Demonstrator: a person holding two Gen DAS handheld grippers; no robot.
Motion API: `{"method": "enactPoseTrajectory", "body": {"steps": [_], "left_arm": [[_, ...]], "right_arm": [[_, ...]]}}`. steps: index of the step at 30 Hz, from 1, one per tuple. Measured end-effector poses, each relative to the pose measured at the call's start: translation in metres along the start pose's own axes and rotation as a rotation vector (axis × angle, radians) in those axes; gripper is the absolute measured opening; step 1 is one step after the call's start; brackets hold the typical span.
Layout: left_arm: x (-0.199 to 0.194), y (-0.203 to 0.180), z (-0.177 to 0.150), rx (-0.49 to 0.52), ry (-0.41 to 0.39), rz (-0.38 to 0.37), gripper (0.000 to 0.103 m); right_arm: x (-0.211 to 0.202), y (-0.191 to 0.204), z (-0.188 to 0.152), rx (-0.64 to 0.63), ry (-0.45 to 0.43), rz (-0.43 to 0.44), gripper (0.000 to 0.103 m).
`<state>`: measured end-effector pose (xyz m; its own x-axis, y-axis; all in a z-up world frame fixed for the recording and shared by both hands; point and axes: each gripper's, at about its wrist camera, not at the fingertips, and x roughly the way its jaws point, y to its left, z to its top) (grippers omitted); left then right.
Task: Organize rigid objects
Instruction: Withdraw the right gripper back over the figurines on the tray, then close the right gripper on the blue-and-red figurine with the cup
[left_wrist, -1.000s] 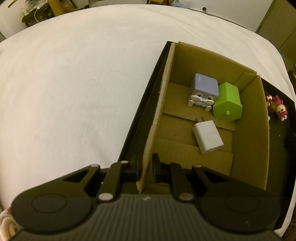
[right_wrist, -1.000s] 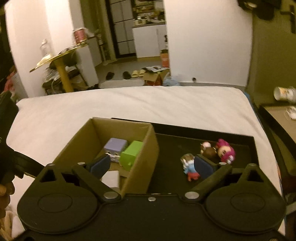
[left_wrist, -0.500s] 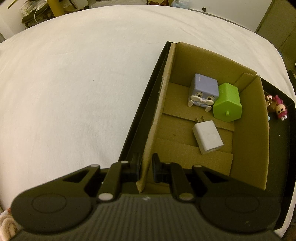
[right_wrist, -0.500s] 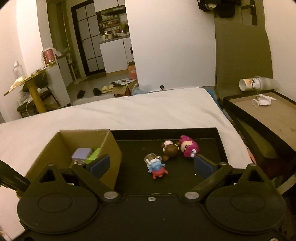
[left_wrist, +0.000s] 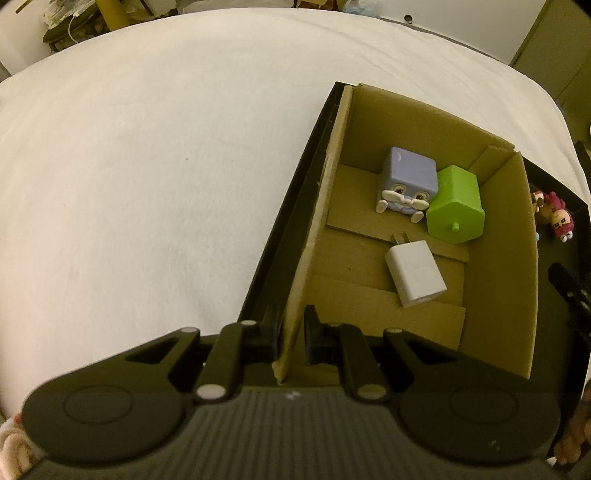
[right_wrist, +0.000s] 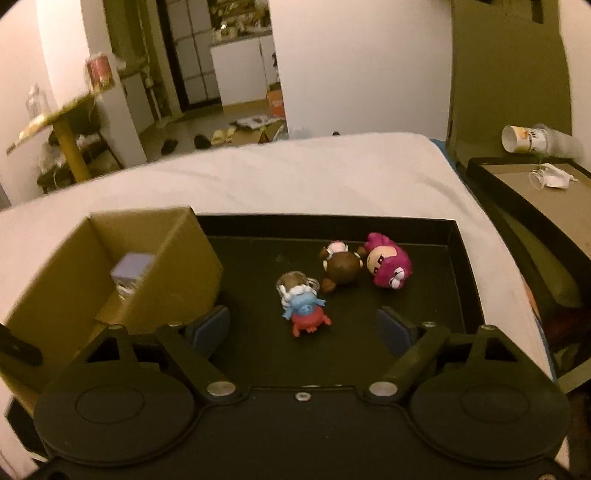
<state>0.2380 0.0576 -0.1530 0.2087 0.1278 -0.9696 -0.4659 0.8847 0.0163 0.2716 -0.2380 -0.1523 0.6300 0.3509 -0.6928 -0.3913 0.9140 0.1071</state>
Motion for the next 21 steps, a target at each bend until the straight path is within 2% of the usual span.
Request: {"method": "enactPoseTrajectory", "body": {"steps": [8, 16, 21], "left_arm": [[0.000, -0.001, 0.001, -0.003, 0.004, 0.007, 0.013], [0.001, -0.001, 0.001, 0.000, 0.004, 0.009, 0.013], [0.001, 0.000, 0.001, -0.006, 0.003, 0.009, 0.013]], "right_arm": [[0.032, 0.000, 0.003, -0.080, 0.047, 0.003, 0.085], [0.051, 0.012, 0.005, -0.181, 0.065, 0.056, 0.085], [0.052, 0.008, 0.004, -0.158, 0.058, 0.102, 0.084]]}}
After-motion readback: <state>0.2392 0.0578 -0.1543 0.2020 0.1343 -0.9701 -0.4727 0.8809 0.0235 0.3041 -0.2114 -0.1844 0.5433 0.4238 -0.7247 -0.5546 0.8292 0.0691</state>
